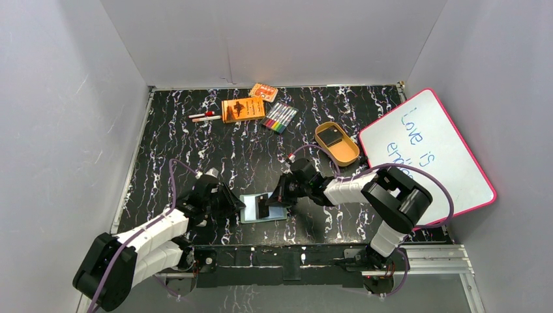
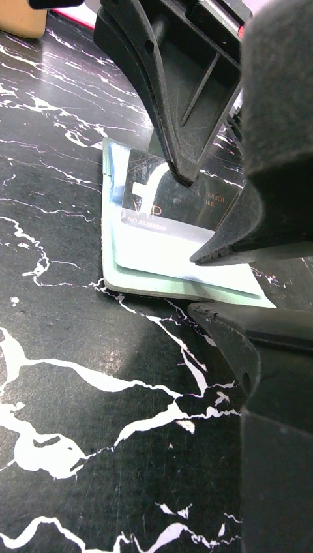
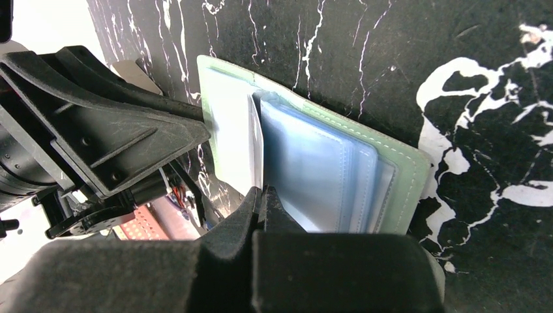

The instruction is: Put the credit cards into the card holder

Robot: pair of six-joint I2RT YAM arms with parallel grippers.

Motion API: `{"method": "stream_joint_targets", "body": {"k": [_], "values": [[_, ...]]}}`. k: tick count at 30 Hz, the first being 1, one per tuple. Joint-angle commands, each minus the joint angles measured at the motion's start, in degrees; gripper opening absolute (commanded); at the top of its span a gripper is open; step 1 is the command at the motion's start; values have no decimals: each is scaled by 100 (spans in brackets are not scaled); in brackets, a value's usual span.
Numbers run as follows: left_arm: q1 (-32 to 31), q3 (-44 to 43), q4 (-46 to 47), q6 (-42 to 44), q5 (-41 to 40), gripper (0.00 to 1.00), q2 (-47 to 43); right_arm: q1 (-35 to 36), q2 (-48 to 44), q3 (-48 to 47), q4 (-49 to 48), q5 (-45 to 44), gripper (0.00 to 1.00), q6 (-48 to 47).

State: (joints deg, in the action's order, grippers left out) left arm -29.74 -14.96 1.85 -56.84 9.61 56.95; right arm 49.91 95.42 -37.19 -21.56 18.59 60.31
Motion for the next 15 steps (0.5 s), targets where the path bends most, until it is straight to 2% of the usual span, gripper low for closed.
{"method": "stream_joint_targets", "body": {"k": [1, 15], "values": [[-15, 123, -49, -10, -1, 25, 53, 51, 0, -116, 18, -63, 0, -53], [-16, 138, 53, -35, 63, 23, 155, 80, 332, -84, -510, 284, 0, 166]]}}
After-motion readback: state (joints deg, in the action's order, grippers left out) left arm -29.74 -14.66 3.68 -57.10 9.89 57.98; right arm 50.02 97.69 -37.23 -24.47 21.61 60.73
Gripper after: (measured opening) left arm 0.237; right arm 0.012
